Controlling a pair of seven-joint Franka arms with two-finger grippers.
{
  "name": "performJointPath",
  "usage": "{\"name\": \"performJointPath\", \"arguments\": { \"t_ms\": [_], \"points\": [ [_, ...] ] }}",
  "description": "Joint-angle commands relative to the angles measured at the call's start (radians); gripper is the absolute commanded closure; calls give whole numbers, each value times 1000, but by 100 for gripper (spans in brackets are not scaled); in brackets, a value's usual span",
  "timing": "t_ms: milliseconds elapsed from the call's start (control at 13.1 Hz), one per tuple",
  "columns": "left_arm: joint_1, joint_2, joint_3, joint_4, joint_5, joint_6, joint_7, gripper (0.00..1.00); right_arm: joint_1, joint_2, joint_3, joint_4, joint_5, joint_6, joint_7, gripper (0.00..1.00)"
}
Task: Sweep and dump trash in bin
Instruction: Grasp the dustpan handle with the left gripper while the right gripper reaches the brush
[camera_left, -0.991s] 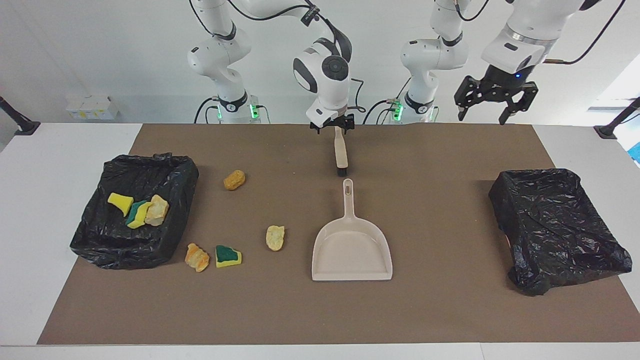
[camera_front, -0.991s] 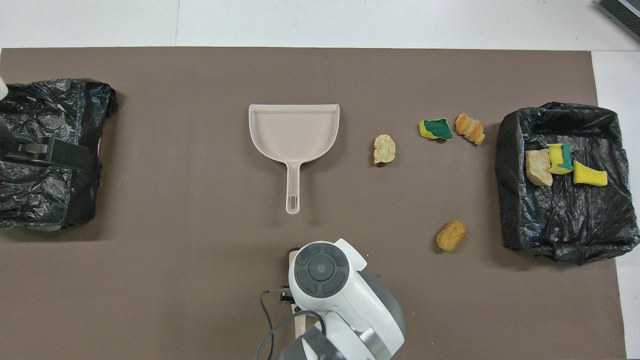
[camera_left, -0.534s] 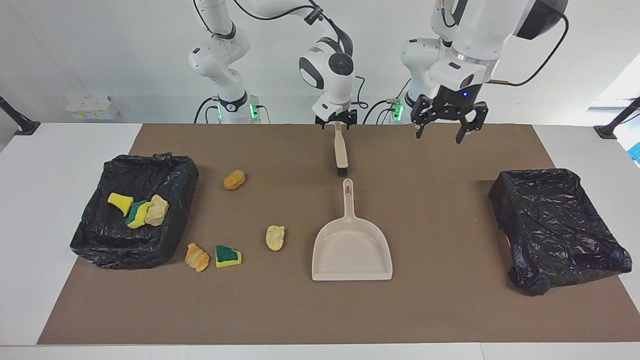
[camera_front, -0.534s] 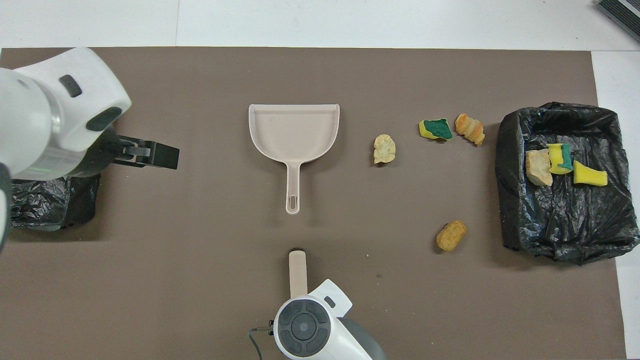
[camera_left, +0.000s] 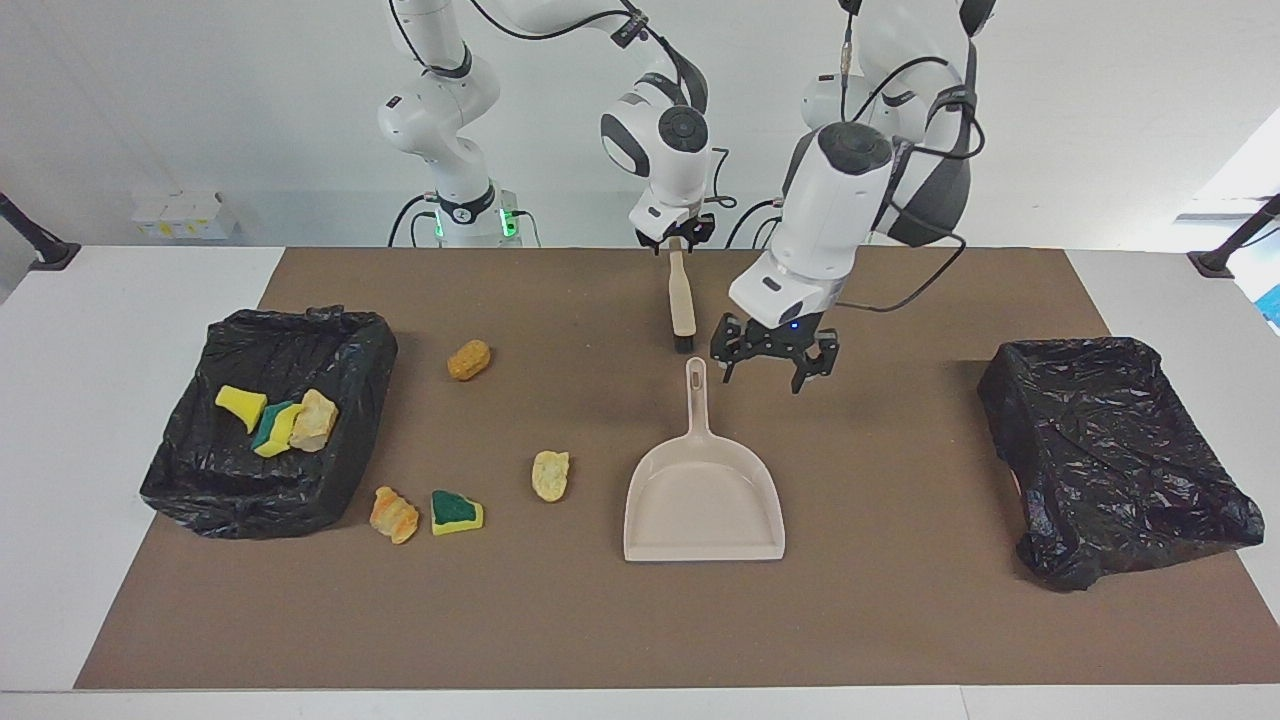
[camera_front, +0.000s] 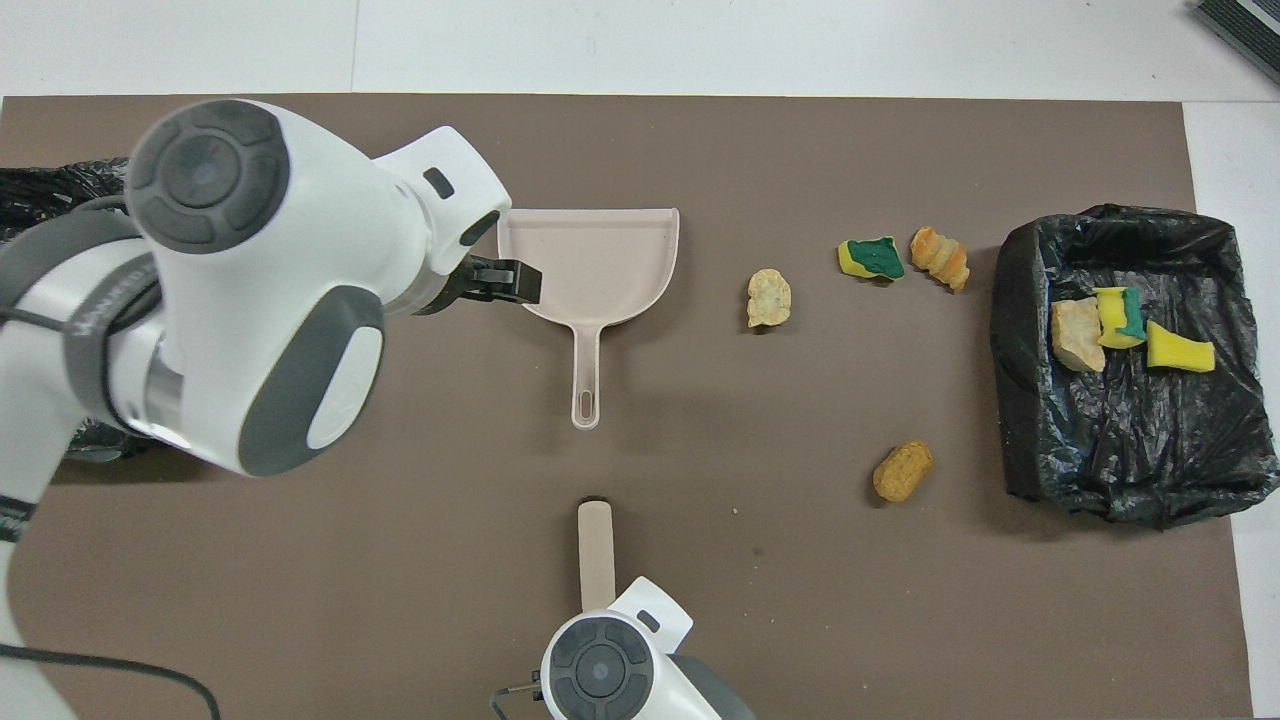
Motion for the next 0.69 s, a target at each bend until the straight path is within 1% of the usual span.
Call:
{"name": "performJointPath", "arguments": {
  "t_ms": [0,76,152,305,381,457,610],
  "points": [
    [-35,3,14,-71,7,86,-21,0,-3,-24,-1,-23,31,3,-38,69],
    [-36,18,14,-77,7,105,-22,0,-3,-24,-3,-21,31,-3,-41,87],
    [-53,22,14,-92,6,132,-24,0,-9,-21,-3,-12,31,-32,-30,100],
    [-56,25,13,-160,7,186,-23,0,-44,-39,-9,0,31,-101,-30,100],
    [-67,20,14,-189,6,221,-24,0,-71,-65,-9,2,31,-133,-44,100],
    [-69,20,14,-195,6,232,-24,0,-87,-91,-12,2,30,-179,-41,100],
    [-69,22,13,-195,6,243,-27,0,-160,-148,-14,0,9,-285,-45,100]
  ]
}}
